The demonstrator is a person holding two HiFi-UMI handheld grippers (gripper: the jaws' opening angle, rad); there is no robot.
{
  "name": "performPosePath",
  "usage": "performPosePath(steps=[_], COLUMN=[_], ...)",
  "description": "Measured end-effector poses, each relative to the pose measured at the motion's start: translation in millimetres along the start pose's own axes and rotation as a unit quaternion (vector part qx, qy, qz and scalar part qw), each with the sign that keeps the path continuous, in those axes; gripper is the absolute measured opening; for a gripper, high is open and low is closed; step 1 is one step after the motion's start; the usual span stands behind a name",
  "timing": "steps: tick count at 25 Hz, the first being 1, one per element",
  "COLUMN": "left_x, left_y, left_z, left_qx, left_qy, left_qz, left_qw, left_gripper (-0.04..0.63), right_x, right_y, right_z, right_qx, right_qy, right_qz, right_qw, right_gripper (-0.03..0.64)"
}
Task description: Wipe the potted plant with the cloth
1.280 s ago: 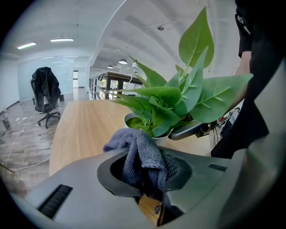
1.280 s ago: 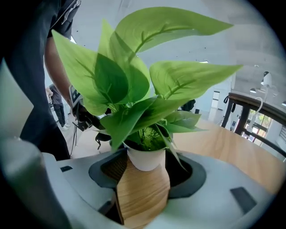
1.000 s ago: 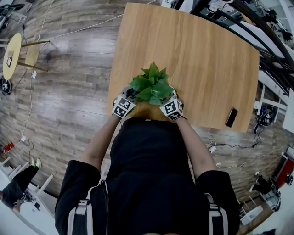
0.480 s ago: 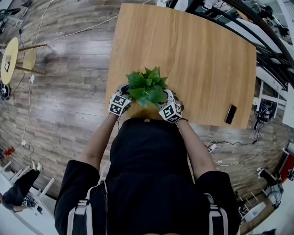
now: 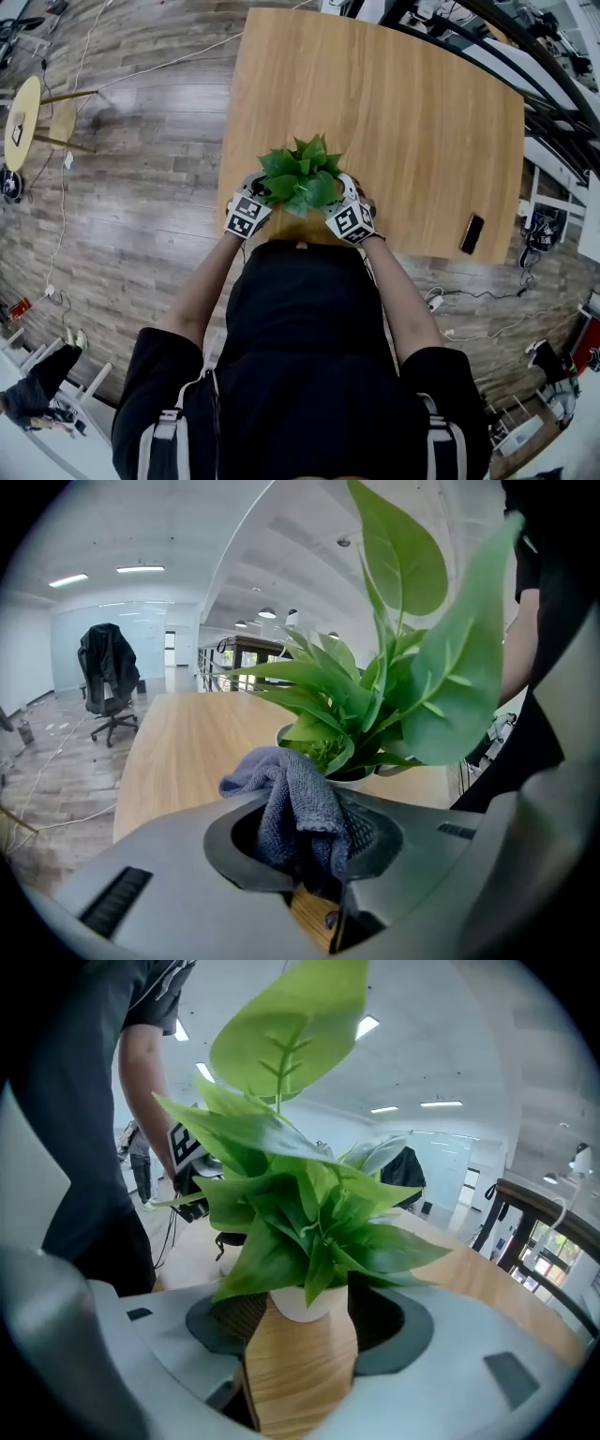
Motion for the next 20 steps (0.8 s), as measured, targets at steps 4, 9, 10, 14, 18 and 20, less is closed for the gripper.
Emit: performPosePath(steps=[4,9,10,14,18,20], left_x=[-3,-5,-6,-10,-5,-3], left_y=[8,16,17,19,12,5], left_z=[4,7,9,14,8,6], left_qx=[-0.004,-0.005,-0.006,-0.021,-0.027,-0.03], left_qy=[0.0,0.002,0.003,0.009,0.014,0.017], left_qz=[0.007,0.019,0.021,0.01,-0.003,-0.006], left_qw=[1.0,0.9998,0.9998,0.9997,0.9995,0.9994], left_gripper=[0.112,0.112,0.112,0.112,0.112,0.112], right_x=[0,1,2,2,-4,-7], right_y=[-1,1,0,-4,-6,-15], right_z=[-1,-3,-1,-3,-2,1], right_qx=[0.007,0.001,0.001,0.001,0.005,0.012], right_qy=[0.0,-0.002,-0.001,-0.005,-0.007,-0.003], right_qz=[0.007,0.008,0.007,0.005,0.0,-0.009], right_qw=[1.0,1.0,1.0,1.0,1.0,1.0], right_gripper=[0.253,0.254,0.254,0.254,0.254,0.255])
Point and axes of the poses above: the fingertips, and each gripper's own axes: x forward along the fingers, y to its right, z out of its underside, the point moved 10 cm from there along -x, backward along the fingers, and after that the axes turned 4 degrees about y, right-handed, at the moved point
